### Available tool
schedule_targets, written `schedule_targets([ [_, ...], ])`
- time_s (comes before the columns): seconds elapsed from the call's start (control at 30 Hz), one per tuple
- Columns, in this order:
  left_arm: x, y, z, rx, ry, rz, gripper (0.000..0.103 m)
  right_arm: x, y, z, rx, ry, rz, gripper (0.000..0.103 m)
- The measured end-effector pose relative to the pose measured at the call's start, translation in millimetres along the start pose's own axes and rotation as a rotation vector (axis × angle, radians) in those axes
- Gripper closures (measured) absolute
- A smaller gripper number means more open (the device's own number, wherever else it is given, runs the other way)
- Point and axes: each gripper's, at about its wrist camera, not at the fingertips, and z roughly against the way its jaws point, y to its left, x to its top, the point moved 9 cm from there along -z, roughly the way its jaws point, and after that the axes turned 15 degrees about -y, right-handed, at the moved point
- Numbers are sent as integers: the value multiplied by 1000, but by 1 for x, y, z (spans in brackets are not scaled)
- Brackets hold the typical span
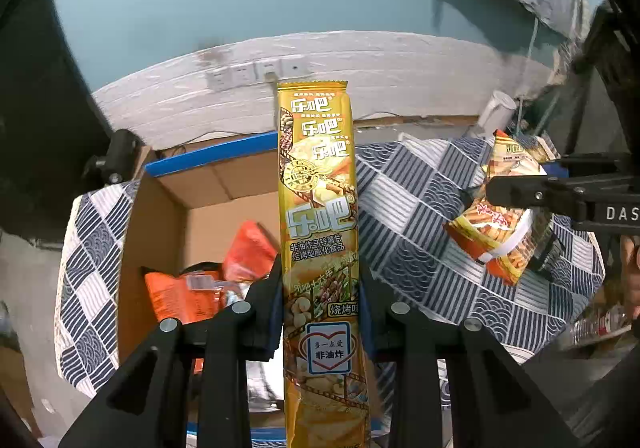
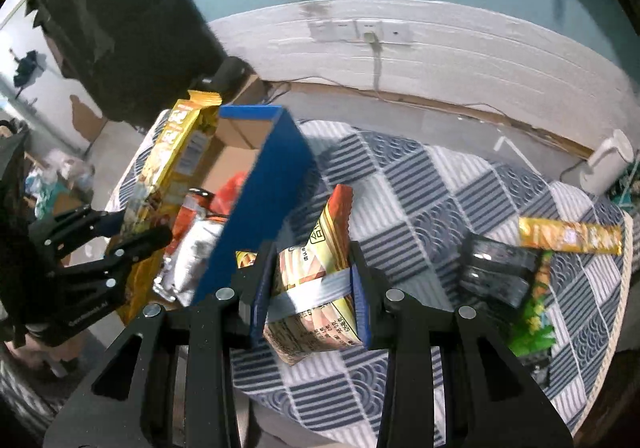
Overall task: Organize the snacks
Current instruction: 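Lower both snacks into the box and open both grippers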
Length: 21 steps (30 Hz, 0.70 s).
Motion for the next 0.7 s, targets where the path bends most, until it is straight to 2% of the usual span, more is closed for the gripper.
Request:
schedule_targets([
  [0.37,-19,63,-10,60,23,74,72,12,60,-45,67,55,46,70],
  [0.7,-29,86,-18,70,42,110,72,14,99,-81,106,98,77,69],
])
